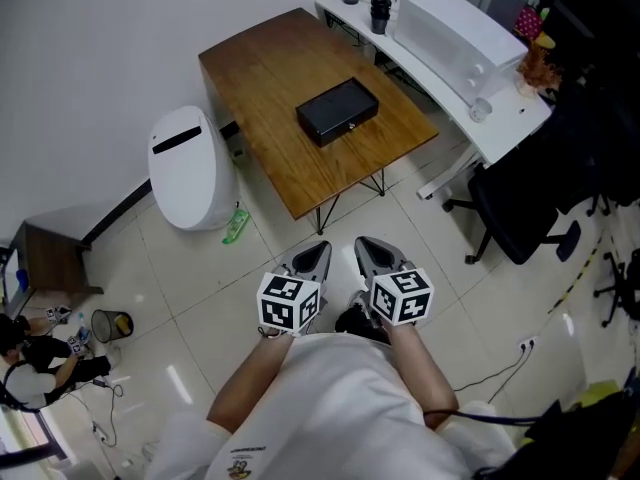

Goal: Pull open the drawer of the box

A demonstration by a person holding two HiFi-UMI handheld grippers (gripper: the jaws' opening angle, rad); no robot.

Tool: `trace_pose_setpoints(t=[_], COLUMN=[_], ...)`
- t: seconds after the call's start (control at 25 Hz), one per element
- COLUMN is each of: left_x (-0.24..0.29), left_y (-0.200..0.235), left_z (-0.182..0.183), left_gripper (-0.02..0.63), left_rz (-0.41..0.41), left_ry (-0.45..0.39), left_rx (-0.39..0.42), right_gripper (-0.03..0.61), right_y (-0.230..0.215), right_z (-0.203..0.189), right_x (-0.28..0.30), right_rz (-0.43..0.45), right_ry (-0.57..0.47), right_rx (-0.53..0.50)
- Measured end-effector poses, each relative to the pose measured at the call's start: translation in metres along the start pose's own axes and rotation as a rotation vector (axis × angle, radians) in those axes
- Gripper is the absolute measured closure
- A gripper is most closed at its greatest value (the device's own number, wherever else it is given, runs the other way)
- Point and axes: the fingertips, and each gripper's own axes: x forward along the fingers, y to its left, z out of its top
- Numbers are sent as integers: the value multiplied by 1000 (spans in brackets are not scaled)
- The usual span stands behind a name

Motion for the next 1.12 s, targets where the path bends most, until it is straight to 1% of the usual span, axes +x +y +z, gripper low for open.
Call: trace_pose_setpoints(t=[0.16, 0.56, 0.72, 0.88, 0.96, 1.12], left_x=[11, 40, 48, 54, 58, 71], left_y=[8, 9, 11, 22, 28, 38], left_z=[6, 23, 22, 20, 22, 33], left_gripper=[614, 614, 614, 614, 614, 614], left_rz=[37, 90, 101, 110, 107, 85], left_ry=[-8, -27, -17, -2, 0, 1], left_rx=[-21, -52, -72, -105, -118, -117], right_gripper=[591, 591, 591, 591, 591, 591], right_y=[-7, -45, -61, -66, -68, -75], right_z=[8, 25, 29, 26, 25, 31], right_x=[12, 22, 25, 34, 40, 51], right_rz=[41, 47, 26, 30, 28, 9], right_ry=[10, 26, 26, 42, 50, 53], right_rx=[-19, -28, -15, 3, 10, 17])
